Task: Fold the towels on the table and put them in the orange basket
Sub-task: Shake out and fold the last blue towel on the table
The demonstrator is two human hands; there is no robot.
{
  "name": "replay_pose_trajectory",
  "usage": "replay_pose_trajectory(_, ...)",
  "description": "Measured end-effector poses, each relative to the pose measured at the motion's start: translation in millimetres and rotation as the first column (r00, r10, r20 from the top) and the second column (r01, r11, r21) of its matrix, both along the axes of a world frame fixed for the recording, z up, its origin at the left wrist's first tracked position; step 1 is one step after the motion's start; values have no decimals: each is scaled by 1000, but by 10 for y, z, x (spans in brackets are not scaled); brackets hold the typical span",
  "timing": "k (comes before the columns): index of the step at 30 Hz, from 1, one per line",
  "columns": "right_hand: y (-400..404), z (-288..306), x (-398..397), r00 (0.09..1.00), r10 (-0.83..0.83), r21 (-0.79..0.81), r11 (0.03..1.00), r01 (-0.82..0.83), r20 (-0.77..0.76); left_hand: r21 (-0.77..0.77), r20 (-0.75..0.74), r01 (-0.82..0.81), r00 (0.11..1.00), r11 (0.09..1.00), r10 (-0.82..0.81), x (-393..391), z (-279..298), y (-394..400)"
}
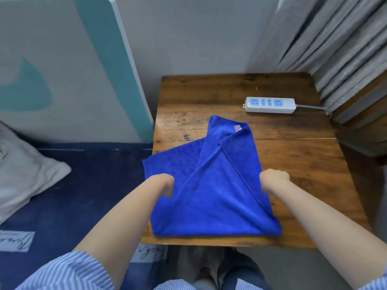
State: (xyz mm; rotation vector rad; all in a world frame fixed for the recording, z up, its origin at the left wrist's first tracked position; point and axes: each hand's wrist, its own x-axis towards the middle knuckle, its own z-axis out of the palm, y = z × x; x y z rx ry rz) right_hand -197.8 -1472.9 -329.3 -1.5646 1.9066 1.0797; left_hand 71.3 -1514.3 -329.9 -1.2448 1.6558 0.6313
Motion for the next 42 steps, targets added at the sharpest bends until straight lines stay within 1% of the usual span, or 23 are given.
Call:
replay_pose_trajectory(2, -139, -100, -10, 998, 7, -194, 981, 6, 68, -96, -96, -105, 991, 990, 96, -86, -73, -133)
replay_pose_trajectory(3, -180, -140, 6, 992, 7, -261, 965, 26, 124, -113, -150, -149, 980, 982, 131, -148, -87, -186)
replay_pose_trajectory(5, -333, -273, 69, 973, 29, -353, 934, 55, 229, -159, -186, -201, 968, 967, 170, -281, -138, -311)
replay_pose_trajectory(8, -561, -486, 207, 931, 29, -413, 901, 134, 364, -280, -165, -153, 980, 948, 109, -464, -210, -434)
replay_pose_trajectory(11, -767, -707, 292, 917, 51, -495, 853, 166, 395, -339, -212, -181, 971, 923, 112, -611, -326, -542)
replay_pose_trajectory(15, -933, -941, 291, 902, 54, -539, 817, 207, 429, -339, -304, -316, 928, 886, 214, -684, -409, -772)
replay_pose_trajectory(17, -975, -997, 255, 866, 69, -555, 792, 255, 496, -357, -318, -358, 915, 863, 248, -706, -429, -925)
replay_pose_trajectory(19, -1026, -1006, 169, 789, 0, -521, 751, 405, 614, -377, -358, -418, 889, 827, 286, -747, -465, -1108)
replay_pose_trajectory(20, -1056, -1002, 87, 719, -77, -463, 717, 521, 691, -373, -391, -464, 864, 804, 317, -782, -495, -1203)
replay_pose_trajectory(21, -1090, -990, -14, 614, -159, -376, 665, 646, 773, -360, -430, -512, 833, 780, 349, -828, -523, -1298)
replay_pose_trajectory(22, -1118, -971, -114, 490, -231, -280, 589, 758, 840, -344, -467, -549, 804, 762, 369, -875, -546, -1388)
replay_pose_trajectory(23, -1157, -955, -244, 398, -277, -220, 505, 835, 875, -324, -506, -570, 779, 755, 371, -954, -579, -1483)
replay_pose_trajectory(26, -1254, -924, -585, 224, -341, -126, 286, 950, 913, -285, -607, -592, 720, 754, 336, -1187, -645, -1710)
replay_pose_trajectory(27, -1295, -927, -680, 179, -341, -98, 240, 966, 923, -289, -617, -575, 723, 766, 309, -1256, -662, -1770)
replay_pose_trajectory(28, -1337, -936, -786, 156, -330, -87, 216, 973, 931, -302, -608, -537, 745, 788, 274, -1326, -691, -1826)
replay_pose_trajectory(29, -1374, -948, -887, 165, -313, -100, 215, 971, 935, -315, -588, -491, 773, 812, 239, -1382, -717, -1877)
replay_pose_trajectory(31, -1411, -956, -1060, 238, -306, -158, 264, 951, 922, -331, -549, -424, 813, 843, 193, -1429, -744, -1931)
replay_pose_trajectory(34, -1419, -921, -1342, 356, -330, -235, 355, 905, 874, -405, -476, -255, 878, 878, 36, -1419, -699, -1993)
replay_pose_trajectory(36, -1404, -877, -1493, 432, -355, -285, 395, 873, 829, -363, -490, -157, 871, 919, -45, -1387, -606, -2043)
replay_pose_trajectory(38, -1403, -824, -1560, 493, -391, -327, 418, 847, 777, -280, -522, -156, 853, 947, -14, -1334, -467, -2056)
replay_pose_trajectory(40, -1412, -738, -1539, 547, -394, -357, 461, 813, 739, -217, -537, -195, 842, 956, 50, -1234, -305, -2019)
replay_pose_trajectory(41, -1421, -673, -1509, 560, -395, -351, 487, 800, 728, -184, -547, -235, 831, 954, 100, -1153, -227, -1997)
replay_pose_trajectory(42, -1428, -615, -1477, 546, -408, -318, 505, 803, 732, -140, -558, -272, 816, 952, 151, -1072, -157, -1960)
